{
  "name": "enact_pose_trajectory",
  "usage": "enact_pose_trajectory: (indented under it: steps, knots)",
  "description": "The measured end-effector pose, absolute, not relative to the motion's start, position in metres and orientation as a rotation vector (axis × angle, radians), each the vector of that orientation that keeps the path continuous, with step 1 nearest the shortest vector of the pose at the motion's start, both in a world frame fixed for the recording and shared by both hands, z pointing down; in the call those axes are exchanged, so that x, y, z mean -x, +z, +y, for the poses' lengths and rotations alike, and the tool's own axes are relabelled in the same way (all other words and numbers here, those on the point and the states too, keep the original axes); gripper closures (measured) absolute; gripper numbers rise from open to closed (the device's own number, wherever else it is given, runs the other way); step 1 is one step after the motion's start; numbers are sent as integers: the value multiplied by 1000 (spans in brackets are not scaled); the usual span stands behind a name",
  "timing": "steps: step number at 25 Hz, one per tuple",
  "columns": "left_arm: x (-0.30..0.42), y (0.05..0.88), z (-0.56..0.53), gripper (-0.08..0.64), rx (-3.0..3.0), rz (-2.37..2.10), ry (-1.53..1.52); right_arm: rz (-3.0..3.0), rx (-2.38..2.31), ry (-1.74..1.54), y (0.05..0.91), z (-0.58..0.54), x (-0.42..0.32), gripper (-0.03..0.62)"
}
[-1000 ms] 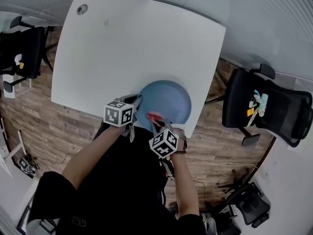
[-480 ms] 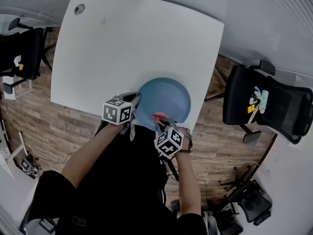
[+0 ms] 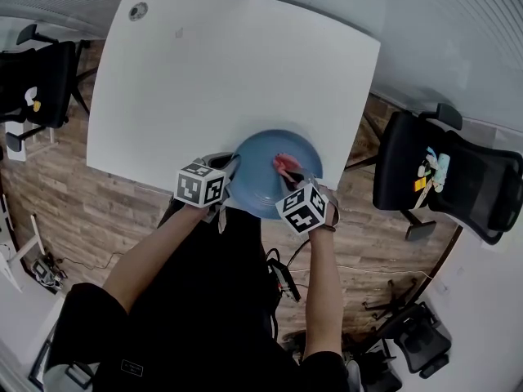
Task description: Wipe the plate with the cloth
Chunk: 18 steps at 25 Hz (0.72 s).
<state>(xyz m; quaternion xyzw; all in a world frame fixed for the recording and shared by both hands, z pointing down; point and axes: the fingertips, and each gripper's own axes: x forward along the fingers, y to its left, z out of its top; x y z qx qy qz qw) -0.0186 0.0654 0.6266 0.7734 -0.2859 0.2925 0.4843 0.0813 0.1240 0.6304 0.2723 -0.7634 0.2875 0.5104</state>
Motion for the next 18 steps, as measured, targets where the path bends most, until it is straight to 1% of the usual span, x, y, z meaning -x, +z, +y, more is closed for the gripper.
enact_pose_trajectory:
  steps: [9, 18]
  knots:
    - [20, 626, 66, 543, -1878, -703, 708, -1778, -755, 531, 632, 72, -106, 569]
    - [19, 626, 66, 545, -1874, -719, 705, -1674, -800, 520, 634, 98, -131, 569]
